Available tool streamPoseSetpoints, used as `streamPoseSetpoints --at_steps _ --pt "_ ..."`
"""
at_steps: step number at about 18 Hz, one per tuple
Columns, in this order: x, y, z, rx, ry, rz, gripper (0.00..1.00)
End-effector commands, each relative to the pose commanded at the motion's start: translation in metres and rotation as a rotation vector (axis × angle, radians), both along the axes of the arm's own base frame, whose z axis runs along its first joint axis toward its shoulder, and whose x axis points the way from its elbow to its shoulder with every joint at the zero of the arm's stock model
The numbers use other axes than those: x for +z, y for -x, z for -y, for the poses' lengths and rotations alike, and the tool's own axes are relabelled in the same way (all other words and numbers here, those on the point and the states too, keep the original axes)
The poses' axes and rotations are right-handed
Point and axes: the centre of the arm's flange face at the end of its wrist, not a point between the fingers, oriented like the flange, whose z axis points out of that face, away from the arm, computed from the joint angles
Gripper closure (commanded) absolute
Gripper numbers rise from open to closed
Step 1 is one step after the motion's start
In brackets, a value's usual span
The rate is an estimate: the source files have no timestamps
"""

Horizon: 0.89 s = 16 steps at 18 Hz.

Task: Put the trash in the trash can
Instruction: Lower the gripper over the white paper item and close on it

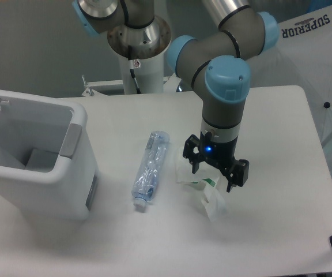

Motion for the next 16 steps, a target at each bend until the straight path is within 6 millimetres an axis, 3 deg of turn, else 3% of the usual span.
streamPoseSetpoints --at_steps 7,12,16 --pt "-0.007 -0.001 0.001 0.011 0.014 0.006 0.00" --pt "-0.025 -0.004 0.002 0.013 0.019 0.026 0.00" --pt "-0.036 -0.008 0.000 0.160 0.002 0.058 0.00"
